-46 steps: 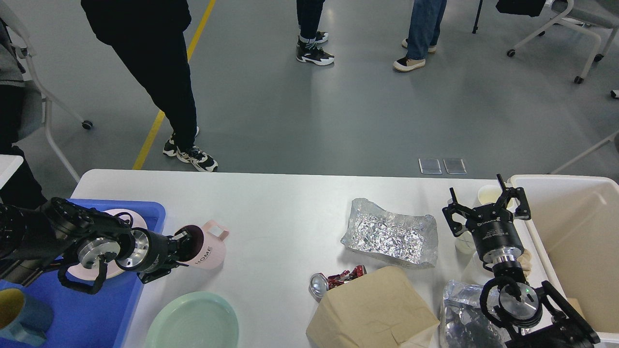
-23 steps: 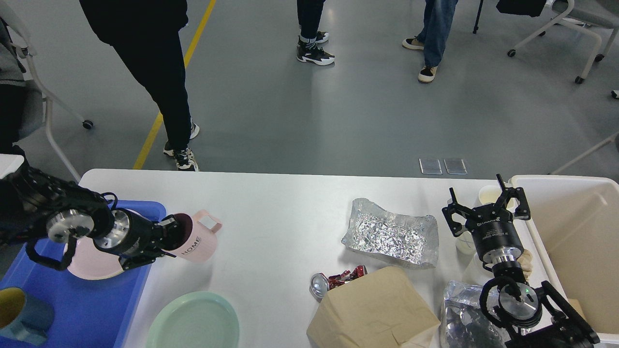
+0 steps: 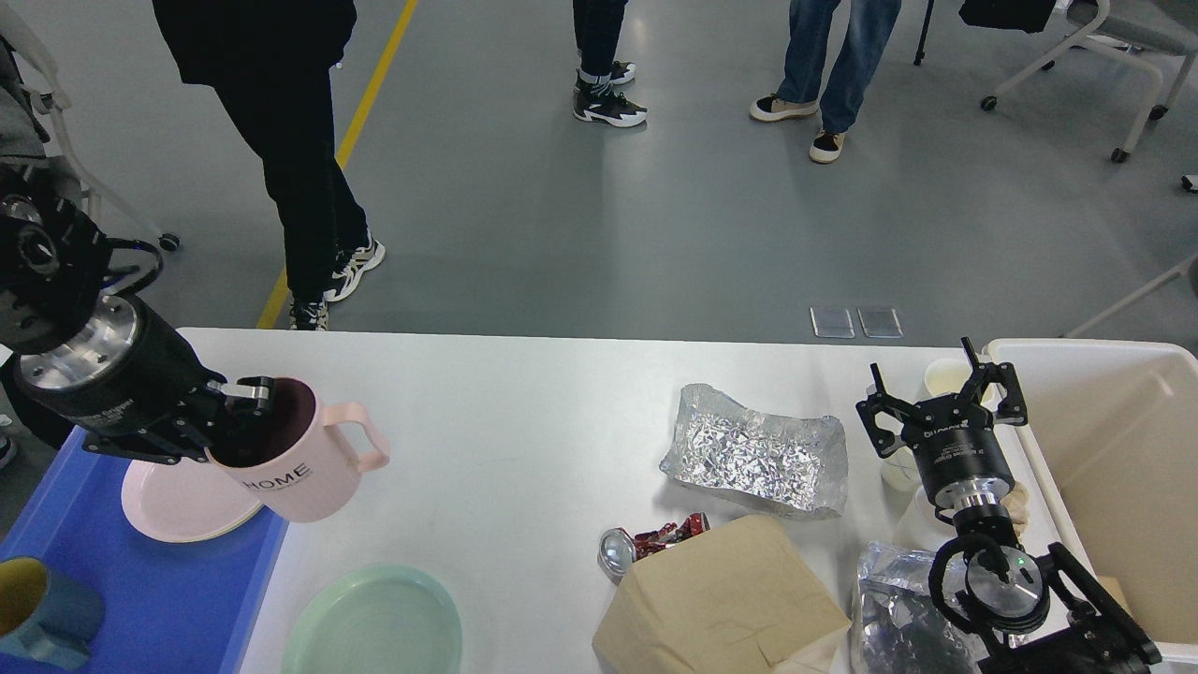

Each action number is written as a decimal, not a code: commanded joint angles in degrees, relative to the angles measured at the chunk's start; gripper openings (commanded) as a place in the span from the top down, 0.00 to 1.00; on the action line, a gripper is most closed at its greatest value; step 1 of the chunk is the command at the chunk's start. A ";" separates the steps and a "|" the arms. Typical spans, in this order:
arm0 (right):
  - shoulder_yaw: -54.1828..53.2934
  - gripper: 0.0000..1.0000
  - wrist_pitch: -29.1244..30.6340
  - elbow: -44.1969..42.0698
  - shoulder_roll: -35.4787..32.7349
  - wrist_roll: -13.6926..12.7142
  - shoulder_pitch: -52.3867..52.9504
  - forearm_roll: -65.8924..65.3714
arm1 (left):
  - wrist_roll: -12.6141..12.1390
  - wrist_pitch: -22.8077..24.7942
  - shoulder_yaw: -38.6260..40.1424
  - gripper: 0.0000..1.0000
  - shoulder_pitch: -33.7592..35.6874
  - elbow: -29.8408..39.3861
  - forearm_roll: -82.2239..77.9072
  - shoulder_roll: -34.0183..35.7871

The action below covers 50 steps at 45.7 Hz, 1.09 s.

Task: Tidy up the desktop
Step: 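Lift the pink mug and lower it onto the blue tray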

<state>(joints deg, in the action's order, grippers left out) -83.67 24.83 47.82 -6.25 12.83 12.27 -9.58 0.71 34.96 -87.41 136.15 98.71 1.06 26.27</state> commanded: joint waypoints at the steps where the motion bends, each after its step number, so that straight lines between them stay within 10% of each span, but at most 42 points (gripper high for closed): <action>1: 0.00 0.00 0.05 0.00 0.01 0.00 -0.05 0.00 | 0.17 1.43 -1.79 1.00 2.37 0.26 -2.29 0.36; 13: 0.00 0.00 0.05 0.00 0.01 0.00 -0.05 0.00 | 0.95 0.11 -0.74 1.00 -7.99 -5.54 -10.80 8.43; 37: 0.00 0.00 0.05 0.00 0.01 0.00 -0.05 0.00 | 0.61 -3.75 28.32 1.00 -56.05 -33.31 -27.41 19.78; 50: 0.00 0.00 -0.04 0.00 0.01 0.00 0.04 0.00 | 0.95 -4.55 30.55 1.00 -59.95 -37.62 -28.57 19.60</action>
<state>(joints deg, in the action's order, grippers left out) -83.67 24.88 47.81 -6.23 12.83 12.23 -9.58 1.34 30.37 -56.97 77.18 63.25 -27.48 45.92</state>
